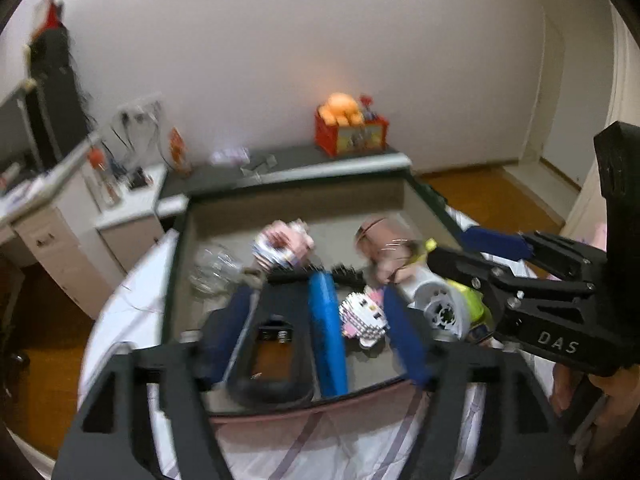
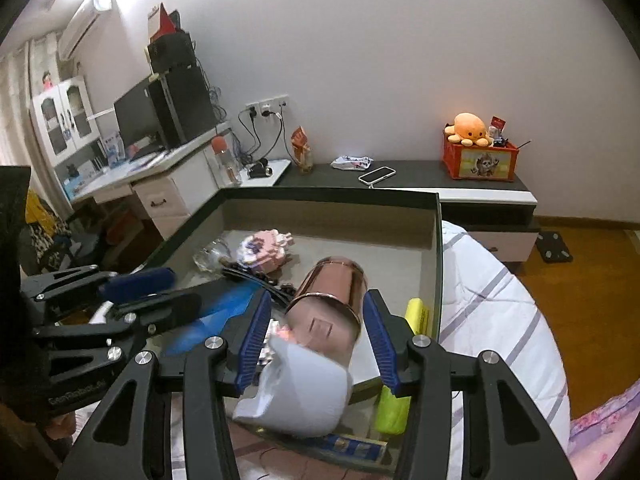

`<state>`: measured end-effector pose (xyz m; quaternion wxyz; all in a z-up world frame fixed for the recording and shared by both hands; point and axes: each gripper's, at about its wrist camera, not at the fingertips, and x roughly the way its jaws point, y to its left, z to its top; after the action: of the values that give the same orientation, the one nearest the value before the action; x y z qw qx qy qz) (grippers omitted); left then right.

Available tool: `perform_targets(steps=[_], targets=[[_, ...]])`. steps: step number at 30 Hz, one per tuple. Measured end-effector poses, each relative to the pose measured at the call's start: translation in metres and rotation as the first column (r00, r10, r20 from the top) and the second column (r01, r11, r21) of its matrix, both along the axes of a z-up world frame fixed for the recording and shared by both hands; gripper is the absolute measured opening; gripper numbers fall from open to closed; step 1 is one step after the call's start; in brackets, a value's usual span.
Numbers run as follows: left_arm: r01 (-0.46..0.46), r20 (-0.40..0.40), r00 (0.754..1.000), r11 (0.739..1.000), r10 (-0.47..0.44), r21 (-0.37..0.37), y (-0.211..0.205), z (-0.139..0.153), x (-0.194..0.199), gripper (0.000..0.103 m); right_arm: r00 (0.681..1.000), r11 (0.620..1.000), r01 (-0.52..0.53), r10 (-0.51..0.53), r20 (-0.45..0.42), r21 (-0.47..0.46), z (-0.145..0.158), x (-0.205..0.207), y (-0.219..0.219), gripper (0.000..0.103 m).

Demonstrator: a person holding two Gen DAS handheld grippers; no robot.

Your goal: Organize rigid objects

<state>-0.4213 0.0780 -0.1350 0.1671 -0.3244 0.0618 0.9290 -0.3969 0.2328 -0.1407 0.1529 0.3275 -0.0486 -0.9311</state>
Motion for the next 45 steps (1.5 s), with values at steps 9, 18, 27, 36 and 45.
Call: perform_targets(steps=[9, 18, 27, 36, 45], targets=[[-0.107, -0.188, 0.977, 0.994, 0.106, 0.002, -0.034, 0.061, 0.096, 0.103, 0.982, 0.999, 0.035, -0.030, -0.188, 0.020, 0.066, 0.082, -0.011, 0.083], [-0.139, -0.329, 0.931, 0.987, 0.158, 0.080, -0.047, 0.112, 0.191, 0.103, 0.920, 0.990, 0.143, -0.126, -0.371, 0.019, 0.124, 0.181, -0.015, 0.103], [-0.175, -0.421, 0.883, 0.978, 0.206, 0.112, -0.057, 0.143, 0.251, 0.103, 0.867, 0.978, 0.202, -0.154, -0.474, 0.051, 0.159, 0.248, -0.028, 0.103], [-0.191, -0.463, 0.855, 0.972, 0.234, 0.137, -0.065, 0.160, 0.286, 0.103, 0.847, 0.980, 0.195, -0.144, -0.512, 0.047, 0.175, 0.286, -0.037, 0.103], [-0.236, -0.552, 0.788, 0.962, 0.272, 0.138, -0.064, 0.174, 0.318, 0.103, 0.806, 0.978, 0.201, -0.134, -0.576, 0.054, 0.190, 0.313, -0.045, 0.103]])
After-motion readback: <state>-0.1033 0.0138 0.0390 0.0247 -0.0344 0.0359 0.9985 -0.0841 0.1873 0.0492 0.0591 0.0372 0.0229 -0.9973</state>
